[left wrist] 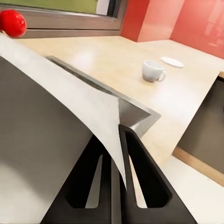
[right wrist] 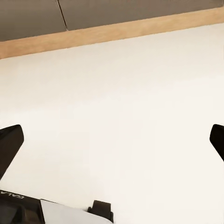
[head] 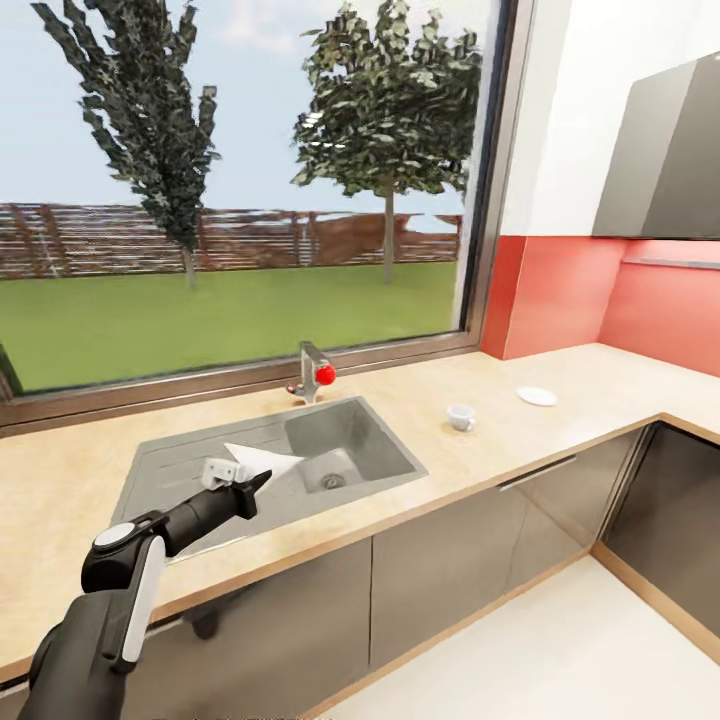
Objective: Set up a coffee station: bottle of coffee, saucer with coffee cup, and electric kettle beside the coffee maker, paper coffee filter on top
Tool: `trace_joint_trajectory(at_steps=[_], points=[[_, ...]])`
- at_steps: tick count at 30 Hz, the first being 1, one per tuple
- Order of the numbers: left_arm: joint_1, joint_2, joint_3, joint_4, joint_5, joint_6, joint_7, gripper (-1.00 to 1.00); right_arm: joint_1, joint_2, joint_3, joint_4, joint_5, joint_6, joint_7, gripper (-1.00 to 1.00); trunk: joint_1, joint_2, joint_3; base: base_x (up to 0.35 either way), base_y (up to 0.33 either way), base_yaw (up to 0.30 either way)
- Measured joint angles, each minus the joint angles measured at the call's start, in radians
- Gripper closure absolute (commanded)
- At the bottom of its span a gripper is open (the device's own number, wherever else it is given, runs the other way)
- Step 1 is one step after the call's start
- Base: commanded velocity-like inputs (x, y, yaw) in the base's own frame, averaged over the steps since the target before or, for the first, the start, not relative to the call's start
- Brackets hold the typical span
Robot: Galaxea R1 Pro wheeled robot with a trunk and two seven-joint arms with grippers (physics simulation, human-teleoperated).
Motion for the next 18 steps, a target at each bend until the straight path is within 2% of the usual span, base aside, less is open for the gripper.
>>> trace_joint_trajectory(at_steps=[10,18], points=[[0.000,0.002,0.000,0.000,0.000,0.000,-0.001,1.00,0.000,0.000,0.000,0.000,0.000,0.000,-0.002,-1.00,0.000,0.000,0.000,-0.024,0.125,0.214],[0.000,0.002,0.000,0.000,0.000,0.000,-0.001,1.00,0.000,0.000,0.000,0.001,0.000,0.000,-0.001,-1.00,0.000,0.000,0.000,-0.075,0.257,0.109]])
